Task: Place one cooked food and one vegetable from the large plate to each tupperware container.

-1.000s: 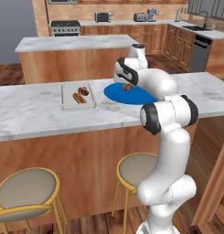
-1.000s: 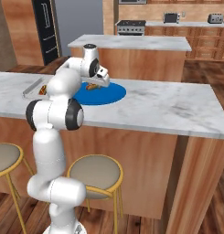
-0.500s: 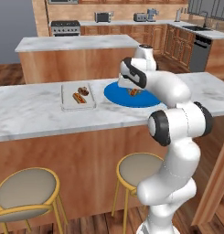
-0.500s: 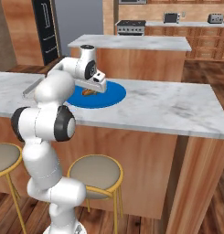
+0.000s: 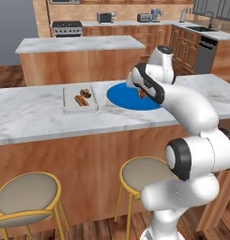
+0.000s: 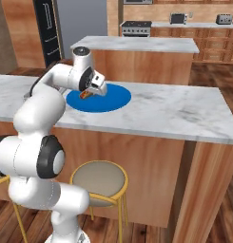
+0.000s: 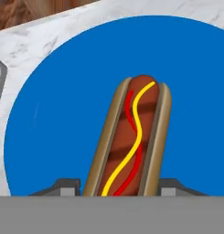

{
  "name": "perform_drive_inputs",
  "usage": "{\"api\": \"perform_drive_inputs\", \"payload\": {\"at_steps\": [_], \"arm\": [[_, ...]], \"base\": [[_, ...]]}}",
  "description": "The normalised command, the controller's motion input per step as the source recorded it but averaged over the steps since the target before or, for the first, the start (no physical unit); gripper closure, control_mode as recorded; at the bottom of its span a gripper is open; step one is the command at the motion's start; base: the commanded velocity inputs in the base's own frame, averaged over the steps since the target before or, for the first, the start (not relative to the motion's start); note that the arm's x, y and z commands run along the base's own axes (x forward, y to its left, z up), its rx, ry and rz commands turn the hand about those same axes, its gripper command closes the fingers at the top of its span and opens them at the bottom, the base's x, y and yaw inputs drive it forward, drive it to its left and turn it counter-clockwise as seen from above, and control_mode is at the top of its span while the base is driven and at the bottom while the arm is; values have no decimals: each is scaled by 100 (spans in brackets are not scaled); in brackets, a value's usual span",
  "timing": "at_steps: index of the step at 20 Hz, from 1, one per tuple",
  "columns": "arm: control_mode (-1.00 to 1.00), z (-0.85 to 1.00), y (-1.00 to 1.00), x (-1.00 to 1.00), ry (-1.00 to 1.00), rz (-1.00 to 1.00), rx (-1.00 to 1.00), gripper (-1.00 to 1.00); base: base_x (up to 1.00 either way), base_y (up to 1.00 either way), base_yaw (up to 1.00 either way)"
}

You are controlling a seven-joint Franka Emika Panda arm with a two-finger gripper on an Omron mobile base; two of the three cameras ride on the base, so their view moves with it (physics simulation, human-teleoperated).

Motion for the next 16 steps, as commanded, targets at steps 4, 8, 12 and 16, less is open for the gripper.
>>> {"api": "perform_drive_inputs", "payload": {"at_steps": [4,8,12,16], "arm": [[-100,59,1,-37,-33,2,0,100],[-100,36,0,-27,-26,5,0,100],[-100,3,2,-34,-27,2,1,100],[-100,1,19,-20,-30,1,0,100]], "base": [[0,0,0],[0,0,0],[0,0,0],[0,0,0]]}}
